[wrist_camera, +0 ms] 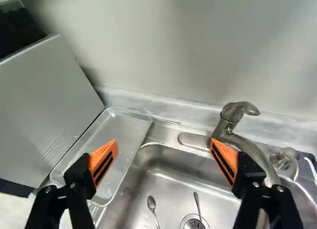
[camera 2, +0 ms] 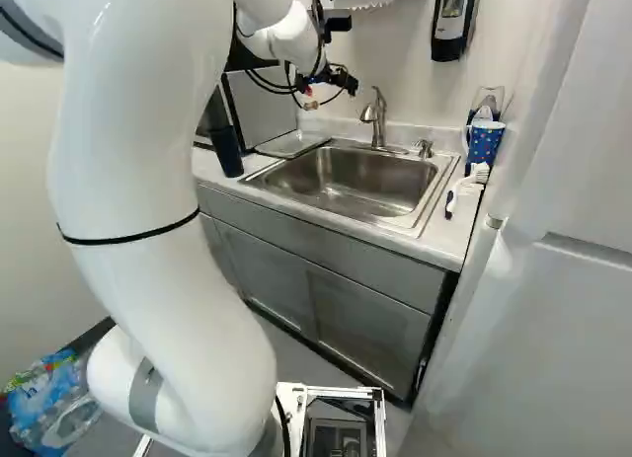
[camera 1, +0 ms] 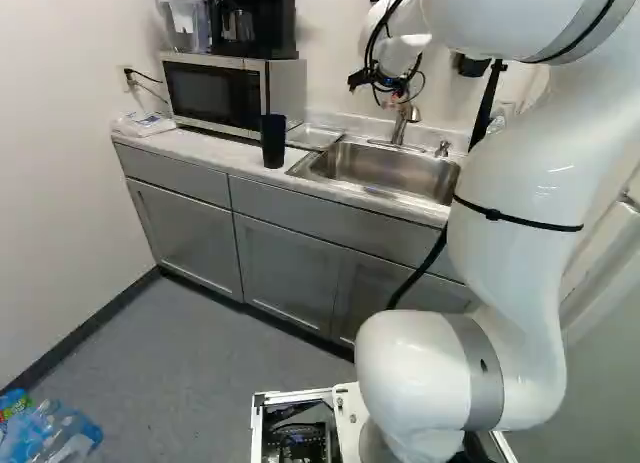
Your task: Rinse the cup and place it in the tray
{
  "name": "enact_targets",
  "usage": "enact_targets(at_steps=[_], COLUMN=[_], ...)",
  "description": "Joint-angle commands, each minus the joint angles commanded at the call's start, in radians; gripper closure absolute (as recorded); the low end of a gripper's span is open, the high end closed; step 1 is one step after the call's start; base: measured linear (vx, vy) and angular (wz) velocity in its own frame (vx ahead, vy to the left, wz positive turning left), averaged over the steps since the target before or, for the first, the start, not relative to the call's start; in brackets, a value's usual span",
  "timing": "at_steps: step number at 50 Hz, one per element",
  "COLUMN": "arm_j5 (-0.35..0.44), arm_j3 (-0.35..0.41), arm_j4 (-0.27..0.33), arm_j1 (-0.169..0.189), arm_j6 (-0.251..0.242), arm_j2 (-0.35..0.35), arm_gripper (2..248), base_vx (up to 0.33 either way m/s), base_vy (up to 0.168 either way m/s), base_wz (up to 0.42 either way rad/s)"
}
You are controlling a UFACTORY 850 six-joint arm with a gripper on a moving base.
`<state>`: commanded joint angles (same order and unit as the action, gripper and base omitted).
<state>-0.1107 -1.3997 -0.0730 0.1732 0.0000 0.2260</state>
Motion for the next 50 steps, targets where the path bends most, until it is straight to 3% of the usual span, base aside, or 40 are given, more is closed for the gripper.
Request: enact_targets(at_steps=[50], arm_j5=[-0.023], arm_j3=[-0.142], arm_j4=[-0.006], arm_j1=[0.084], arm_j6=[0.0], arm_j2=[0.123], arm_gripper=[3], base_vx=[0.0], base_vy=[0.0], base_wz=[0.0])
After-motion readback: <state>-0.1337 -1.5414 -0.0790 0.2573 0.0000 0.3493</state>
